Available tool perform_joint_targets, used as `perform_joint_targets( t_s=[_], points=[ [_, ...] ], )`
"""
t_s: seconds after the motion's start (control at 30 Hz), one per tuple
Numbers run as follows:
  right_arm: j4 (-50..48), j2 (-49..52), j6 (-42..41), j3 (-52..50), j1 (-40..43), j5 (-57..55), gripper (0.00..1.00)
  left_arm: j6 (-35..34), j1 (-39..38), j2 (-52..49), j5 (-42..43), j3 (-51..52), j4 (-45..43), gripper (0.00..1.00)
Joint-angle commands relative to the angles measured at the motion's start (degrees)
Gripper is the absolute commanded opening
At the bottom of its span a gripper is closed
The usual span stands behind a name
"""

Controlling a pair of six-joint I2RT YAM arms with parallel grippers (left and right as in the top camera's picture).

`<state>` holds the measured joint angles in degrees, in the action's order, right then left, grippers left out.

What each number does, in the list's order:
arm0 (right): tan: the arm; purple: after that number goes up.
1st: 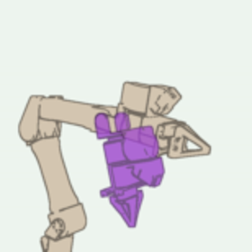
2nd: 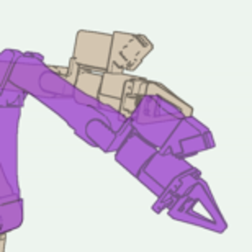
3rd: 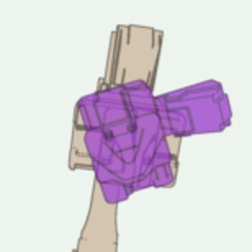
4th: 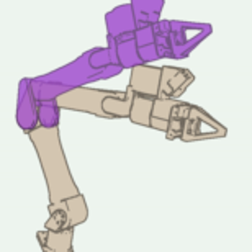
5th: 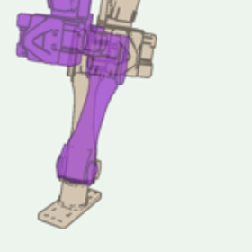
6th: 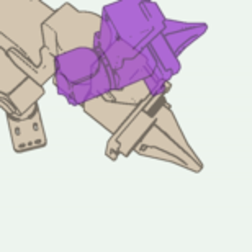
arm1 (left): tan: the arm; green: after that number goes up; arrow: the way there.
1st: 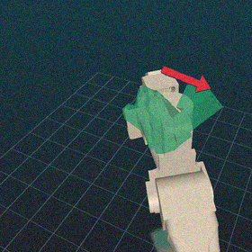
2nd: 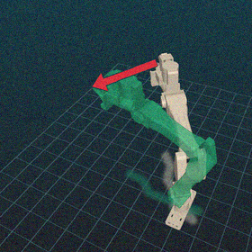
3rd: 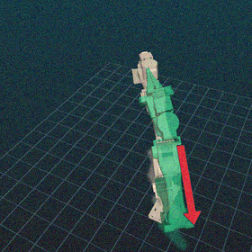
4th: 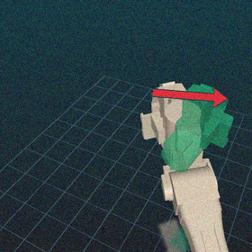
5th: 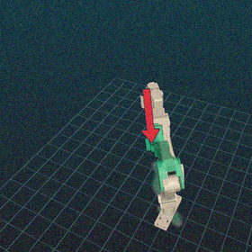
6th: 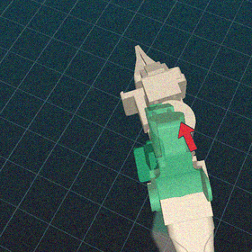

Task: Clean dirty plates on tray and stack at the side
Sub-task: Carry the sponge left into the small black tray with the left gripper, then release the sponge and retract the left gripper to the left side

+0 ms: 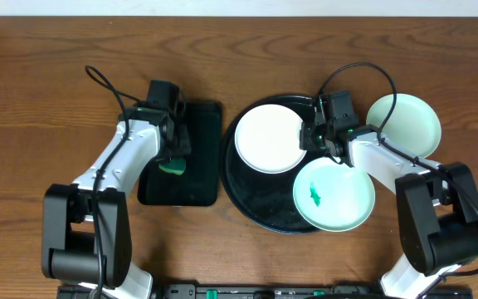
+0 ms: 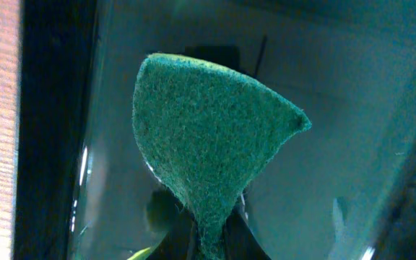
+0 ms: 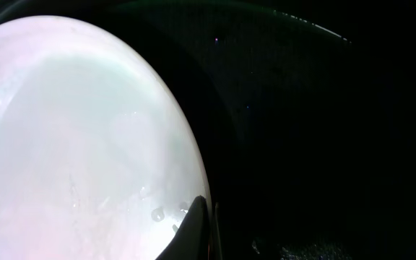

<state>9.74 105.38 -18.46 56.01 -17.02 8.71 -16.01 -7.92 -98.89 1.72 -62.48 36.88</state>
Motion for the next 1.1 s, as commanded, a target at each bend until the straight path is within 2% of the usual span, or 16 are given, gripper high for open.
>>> perform_joint_targets(
  t_s=[0.0, 0.2, 0.3, 0.4, 0.47, 0.57, 0.63, 1.07],
  points=[
    [-0.1, 0.5, 0.1, -0.2, -0.3, 0.6, 0.01, 1.0, 0.2, 0.7, -1.4, 2.7, -1.7, 0.08],
    [-0.1, 0.5, 0.1, -0.2, -0.3, 0.6, 0.01, 1.0, 0.2, 0.7, -1.4, 3.1, -2.8, 0.08],
    [-0.1, 0.5, 0.1, -0.2, -0.3, 0.6, 0.01, 1.0, 0.2, 0.7, -1.4, 3.1, -2.8, 0.15],
    [-0.1, 0.5, 0.1, -0.2, -0.3, 0.6, 0.01, 1.0, 0.2, 0.7, -1.4, 3.1, -2.8, 0.16],
    [-0.1, 0.5, 0.1, -0.2, -0.3, 0.6, 0.01, 1.0, 0.2, 0.7, -1.4, 3.1, -2.7, 0.21],
    [-0.1, 0.5, 0.1, -0.2, -0.3, 0.6, 0.01, 1.0, 0.2, 0.7, -1.4, 3.1, -2.7, 0.23],
    [-0.1, 0.5, 0.1, -0.2, -0.3, 0.6, 0.01, 1.0, 0.2, 0.7, -1.4, 3.1, -2.8, 0.28],
    [-0.1, 0.5, 0.1, -0.2, -0.3, 0.6, 0.01, 0.9, 0.2, 5.4, -1.4, -2.2, -2.7, 0.29]
  ],
)
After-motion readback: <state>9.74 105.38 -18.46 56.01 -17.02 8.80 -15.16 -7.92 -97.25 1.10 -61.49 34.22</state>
